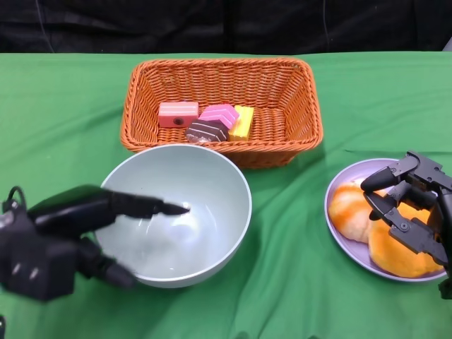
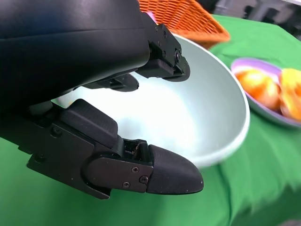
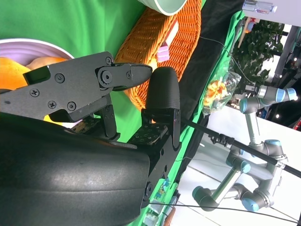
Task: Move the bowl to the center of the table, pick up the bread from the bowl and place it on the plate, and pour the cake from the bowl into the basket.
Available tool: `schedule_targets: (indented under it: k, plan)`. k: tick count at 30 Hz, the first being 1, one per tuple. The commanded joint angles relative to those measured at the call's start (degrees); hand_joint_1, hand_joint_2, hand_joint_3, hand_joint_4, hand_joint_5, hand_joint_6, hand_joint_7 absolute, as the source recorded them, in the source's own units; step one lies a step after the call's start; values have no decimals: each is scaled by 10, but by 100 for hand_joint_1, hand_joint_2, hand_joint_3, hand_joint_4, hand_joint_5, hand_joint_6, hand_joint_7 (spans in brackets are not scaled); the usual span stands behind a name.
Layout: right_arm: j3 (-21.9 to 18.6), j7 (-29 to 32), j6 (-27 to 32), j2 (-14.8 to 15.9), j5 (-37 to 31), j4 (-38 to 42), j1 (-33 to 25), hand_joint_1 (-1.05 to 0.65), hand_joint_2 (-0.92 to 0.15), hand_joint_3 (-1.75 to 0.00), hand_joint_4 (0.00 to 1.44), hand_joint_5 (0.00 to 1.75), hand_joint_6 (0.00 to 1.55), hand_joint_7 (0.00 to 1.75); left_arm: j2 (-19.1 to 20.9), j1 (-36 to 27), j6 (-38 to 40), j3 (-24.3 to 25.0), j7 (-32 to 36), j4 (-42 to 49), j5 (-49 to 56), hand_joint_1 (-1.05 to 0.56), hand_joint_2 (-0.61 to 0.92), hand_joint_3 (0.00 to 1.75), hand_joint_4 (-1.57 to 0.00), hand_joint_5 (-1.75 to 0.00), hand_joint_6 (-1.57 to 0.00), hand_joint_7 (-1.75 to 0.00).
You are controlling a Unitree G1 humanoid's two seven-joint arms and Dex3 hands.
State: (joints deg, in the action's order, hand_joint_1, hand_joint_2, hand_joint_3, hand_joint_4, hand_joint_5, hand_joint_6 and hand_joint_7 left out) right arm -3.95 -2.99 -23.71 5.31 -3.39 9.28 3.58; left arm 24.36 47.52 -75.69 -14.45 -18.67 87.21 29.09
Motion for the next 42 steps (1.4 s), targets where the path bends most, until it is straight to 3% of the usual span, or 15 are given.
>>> schedule_targets:
  k: [1,3,6,7,9,13,15,17,20,24,27,30,36,42]
  plan:
    - [-2,-2,0,7,7,-8,-3,-16,-86,-31,70,153,64,128,-68,-50,382,253,-449,-190,-452,-80,92,24,-56,-14,-42,-4]
    - [-1,-7,0,7,11,-8,-3,-16,-85,-32,70,153,64,127,-75,-73,417,252,-446,-246,-487,-72,92,20,-59,-15,-43,-4]
    - [4,-16,1,5,19,-21,-13,-15,-85,-33,70,152,65,126,-102,-133,453,246,-383,-364,-537,-59,92,17,-67,-20,-52,-8]
    - [6,-18,2,3,20,-28,-18,-16,-84,-33,70,151,66,125,-110,-154,464,243,-361,-404,-548,-47,92,15,-73,-37,-65,-9]
    - [10,-23,5,1,22,-40,-25,-17,-84,-33,70,151,67,125,-121,-193,481,234,-315,-476,-551,-33,92,15,-68,-78,-81,-10]
    - [23,-31,8,-4,23,-79,-49,-21,-84,-32,70,150,68,123,-141,-277,543,217,-222,-625,-531,-19,92,22,-66,-123,-99,-24]
    - [34,-38,11,-6,26,-107,-65,-23,-85,-32,70,150,67,122,-148,-314,570,210,-200,-681,-523,-11,92,37,-60,-152,-81,-85]
    - [44,-44,22,-8,29,-139,-82,-23,-86,-32,70,149,67,121,-151,-341,590,205,-184,-724,-515,-9,90,44,-58,-163,-71,-112]
    - [64,-49,39,-10,27,-189,-109,-22,-86,-32,72,149,68,121,-147,-375,586,199,-183,-759,-499,-8,86,54,-57,-172,-64,-130]
    - [89,-56,53,-6,21,-258,-162,-22,-86,-33,74,149,68,121,-124,-410,523,191,-206,-773,-464,-11,80,61,-58,-174,-59,-141]
    - [99,-59,74,-2,27,-313,-221,-17,-85,-37,73,152,68,119,-104,-433,473,192,-229,-762,-450,-13,83,51,-60,-169,-62,-135]
    - [101,-62,89,-1,33,-335,-244,-17,-84,-40,70,155,68,120,-97,-443,451,192,-231,-752,-447,-15,91,34,-61,-164,-67,-127]
    - [86,-51,95,-3,34,-353,-284,-14,-83,-43,66,156,65,123,-96,-470,412,219,-201,-723,-444,-15,92,34,-60,-164,-63,-128]
    - [42,-22,83,-3,13,-328,-291,-9,-79,-56,66,159,62,127,-104,-440,406,256,-126,-665,-429,-7,92,41,-60,-161,-63,-126]
